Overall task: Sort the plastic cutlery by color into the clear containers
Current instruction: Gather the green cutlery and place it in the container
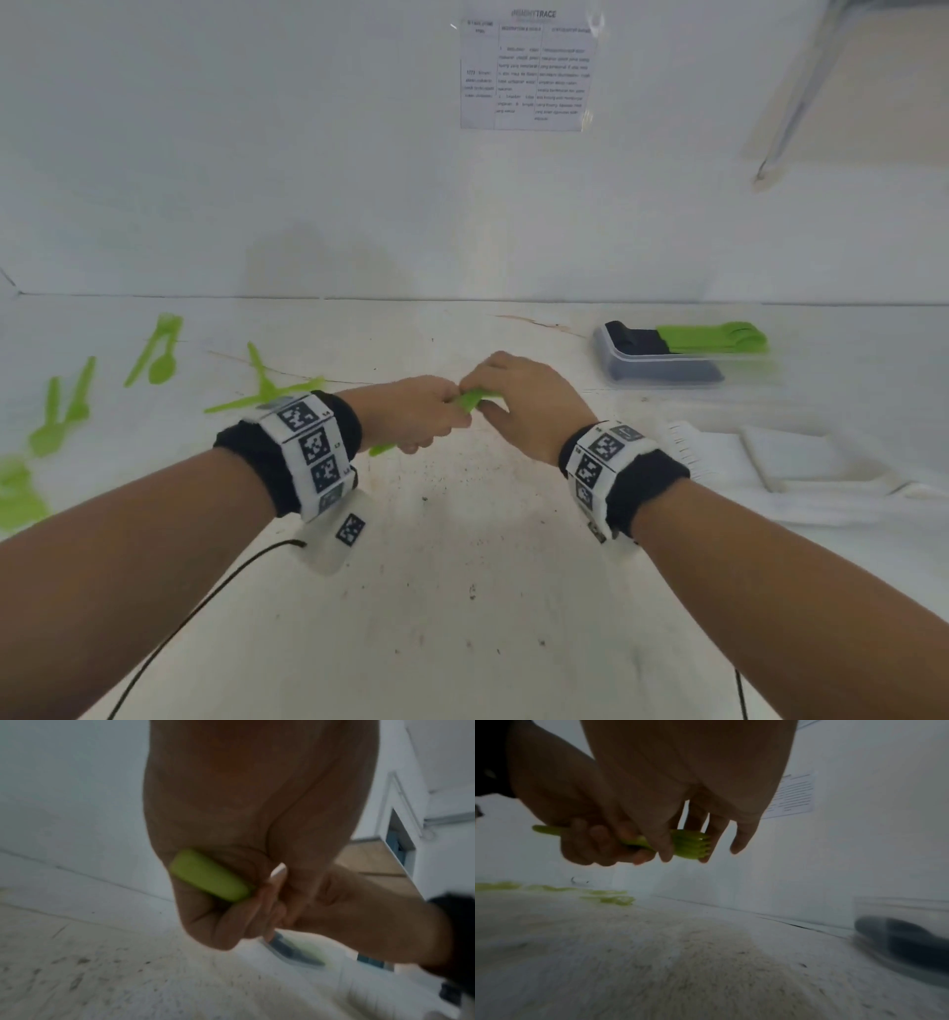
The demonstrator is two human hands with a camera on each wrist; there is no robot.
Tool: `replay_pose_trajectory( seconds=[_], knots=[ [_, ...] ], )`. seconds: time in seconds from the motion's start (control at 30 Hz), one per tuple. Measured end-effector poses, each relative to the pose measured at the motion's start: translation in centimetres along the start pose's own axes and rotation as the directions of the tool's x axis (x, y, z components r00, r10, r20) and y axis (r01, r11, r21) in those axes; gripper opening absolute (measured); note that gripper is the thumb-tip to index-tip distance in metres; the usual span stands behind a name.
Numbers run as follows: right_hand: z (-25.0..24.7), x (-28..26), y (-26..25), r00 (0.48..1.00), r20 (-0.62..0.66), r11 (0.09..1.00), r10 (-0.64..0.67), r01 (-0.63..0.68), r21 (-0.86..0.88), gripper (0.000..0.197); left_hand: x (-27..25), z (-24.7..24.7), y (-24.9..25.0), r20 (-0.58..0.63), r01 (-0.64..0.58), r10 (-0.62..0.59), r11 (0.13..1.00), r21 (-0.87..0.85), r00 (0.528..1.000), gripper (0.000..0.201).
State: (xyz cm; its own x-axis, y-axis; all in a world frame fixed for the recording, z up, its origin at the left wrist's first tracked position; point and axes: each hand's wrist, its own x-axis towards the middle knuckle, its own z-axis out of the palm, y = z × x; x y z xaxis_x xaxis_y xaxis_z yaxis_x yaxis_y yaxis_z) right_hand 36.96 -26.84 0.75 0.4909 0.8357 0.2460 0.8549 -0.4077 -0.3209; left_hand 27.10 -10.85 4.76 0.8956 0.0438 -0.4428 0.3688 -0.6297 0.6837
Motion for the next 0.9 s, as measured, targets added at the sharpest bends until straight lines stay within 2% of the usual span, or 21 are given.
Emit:
replay_pose_trajectory(
  seconds=[0.07, 0.13, 0.2, 0.4, 0.53, 0.73, 0.9],
  knots=[
    [-0.9, -0.2, 0.3, 0.999, 0.031, 0.999, 0.029, -0.028, -0.037, 0.02, 0.1, -0.8, -0.1, 0.049, -0.115, 0.105, 0.951, 0.287, 0.993, 0.02],
    [-2.0, -0.6, 0.9, 0.995, 0.031, 0.992, 0.096, -0.093, -0.087, 0.02, 0.3, -1.4, -0.5, 0.029, -0.226, 0.25, 0.815, 0.533, 0.968, 0.02],
    [-3.7, -1.4, 2.0, 0.982, 0.026, 0.976, 0.19, -0.185, -0.116, 0.022, 1.0, -2.0, -0.7, -0.017, -0.296, 0.388, 0.728, 0.618, 0.921, 0.02],
    [-8.4, -5.6, 5.1, 0.92, -0.012, 0.91, 0.392, -0.39, -0.144, 0.023, 4.3, -1.0, 4.1, 0.07, -0.5, 0.574, 0.639, 0.585, 0.816, 0.019],
    [-10.8, -9.2, 8.6, 0.878, -0.03, 0.867, 0.478, -0.477, -0.145, 0.033, 7.7, 1.6, 8.2, 0.115, -0.548, 0.614, 0.584, 0.598, 0.781, 0.022],
    [-14.4, -12.6, 15.6, 0.859, -0.035, 0.844, 0.51, -0.508, -0.172, 0.039, 12.0, 5.8, 15.4, 0.123, -0.535, 0.608, 0.563, 0.63, 0.784, 0.026],
    [-18.1, -12.5, 22.6, 0.868, 0.011, 0.848, 0.497, -0.483, -0.216, 0.04, 16.0, 8.4, 20.3, 0.051, -0.468, 0.558, 0.64, 0.609, 0.828, 0.024]
  ],
)
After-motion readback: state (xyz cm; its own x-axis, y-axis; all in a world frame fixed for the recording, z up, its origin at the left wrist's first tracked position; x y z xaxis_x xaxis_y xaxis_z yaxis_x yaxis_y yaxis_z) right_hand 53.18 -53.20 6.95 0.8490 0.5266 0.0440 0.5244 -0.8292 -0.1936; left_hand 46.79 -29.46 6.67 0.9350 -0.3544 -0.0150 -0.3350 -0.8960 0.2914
